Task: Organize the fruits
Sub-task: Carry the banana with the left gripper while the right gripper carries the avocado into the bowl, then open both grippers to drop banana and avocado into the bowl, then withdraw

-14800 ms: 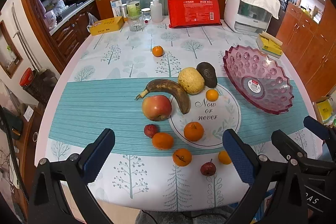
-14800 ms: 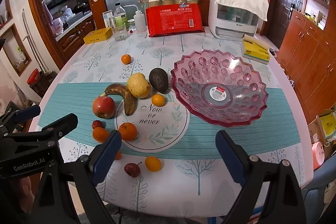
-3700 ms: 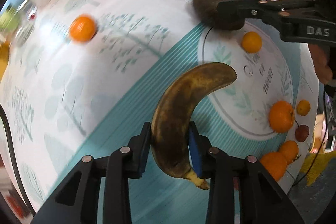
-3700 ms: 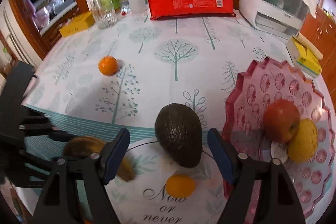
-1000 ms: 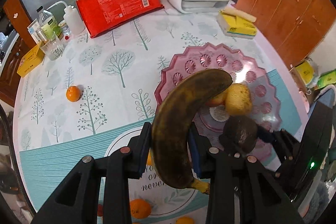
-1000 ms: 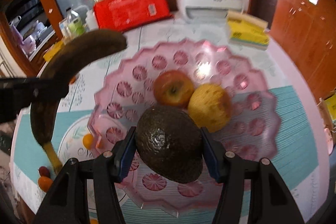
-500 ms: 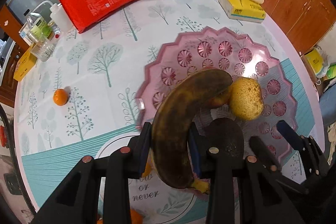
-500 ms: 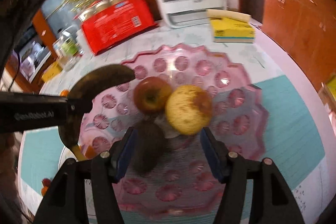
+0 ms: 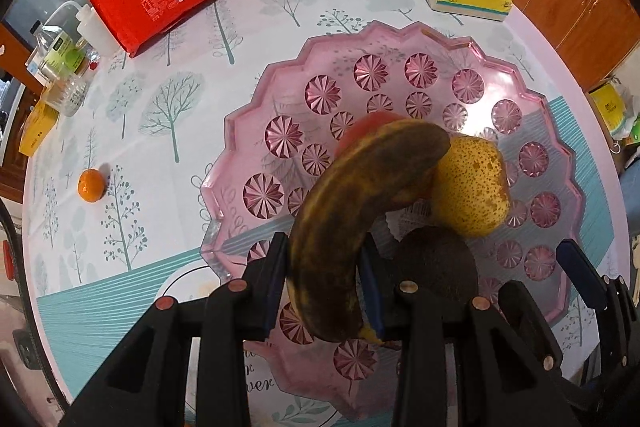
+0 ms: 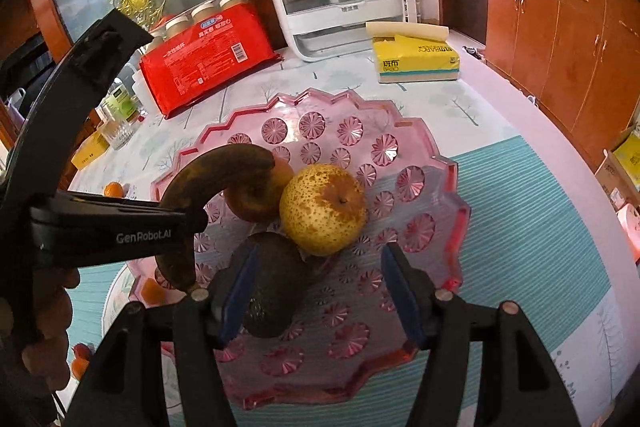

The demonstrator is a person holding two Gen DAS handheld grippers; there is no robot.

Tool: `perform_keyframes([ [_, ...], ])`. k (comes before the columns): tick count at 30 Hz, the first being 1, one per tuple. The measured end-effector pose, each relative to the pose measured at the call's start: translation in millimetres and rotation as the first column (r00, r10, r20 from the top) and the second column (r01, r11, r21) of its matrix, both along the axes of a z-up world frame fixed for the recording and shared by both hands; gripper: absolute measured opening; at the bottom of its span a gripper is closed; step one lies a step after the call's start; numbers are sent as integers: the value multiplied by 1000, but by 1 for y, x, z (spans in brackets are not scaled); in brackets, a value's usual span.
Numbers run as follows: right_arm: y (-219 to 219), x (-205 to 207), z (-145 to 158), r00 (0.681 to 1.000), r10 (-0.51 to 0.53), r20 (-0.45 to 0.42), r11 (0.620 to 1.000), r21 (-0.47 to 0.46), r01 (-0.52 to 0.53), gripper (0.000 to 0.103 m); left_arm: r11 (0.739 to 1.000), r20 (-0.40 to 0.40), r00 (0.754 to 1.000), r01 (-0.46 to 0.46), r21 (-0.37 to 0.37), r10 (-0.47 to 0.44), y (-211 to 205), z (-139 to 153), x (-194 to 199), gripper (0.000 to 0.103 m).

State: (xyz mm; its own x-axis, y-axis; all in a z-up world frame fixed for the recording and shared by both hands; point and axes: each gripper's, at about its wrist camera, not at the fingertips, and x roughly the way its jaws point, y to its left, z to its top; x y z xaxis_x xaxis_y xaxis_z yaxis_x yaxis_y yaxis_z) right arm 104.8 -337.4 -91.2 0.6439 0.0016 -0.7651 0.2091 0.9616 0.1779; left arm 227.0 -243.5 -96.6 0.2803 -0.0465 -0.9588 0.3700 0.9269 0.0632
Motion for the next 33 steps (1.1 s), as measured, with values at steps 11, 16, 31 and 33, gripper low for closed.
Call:
perform_keyframes([
  [11, -1, -3, 6, 1000, -8, 2, 1000, -4, 8, 63, 997, 105, 994, 29, 71, -36, 4, 23, -25, 81],
  [16, 8, -5, 13, 1000, 20, 11, 1000, -20, -20, 64, 998, 97, 995, -13, 61, 7, 23, 29, -34, 81],
  [31, 24, -19, 36, 998, 19, 58, 998, -53, -16, 64, 996, 135, 988, -77, 35, 72, 66, 63, -70, 82],
  [33, 25, -23, 37, 998, 14, 64, 999, -53, -10, 64, 997, 139, 988, -77, 32, 72, 70, 67, -75, 82],
])
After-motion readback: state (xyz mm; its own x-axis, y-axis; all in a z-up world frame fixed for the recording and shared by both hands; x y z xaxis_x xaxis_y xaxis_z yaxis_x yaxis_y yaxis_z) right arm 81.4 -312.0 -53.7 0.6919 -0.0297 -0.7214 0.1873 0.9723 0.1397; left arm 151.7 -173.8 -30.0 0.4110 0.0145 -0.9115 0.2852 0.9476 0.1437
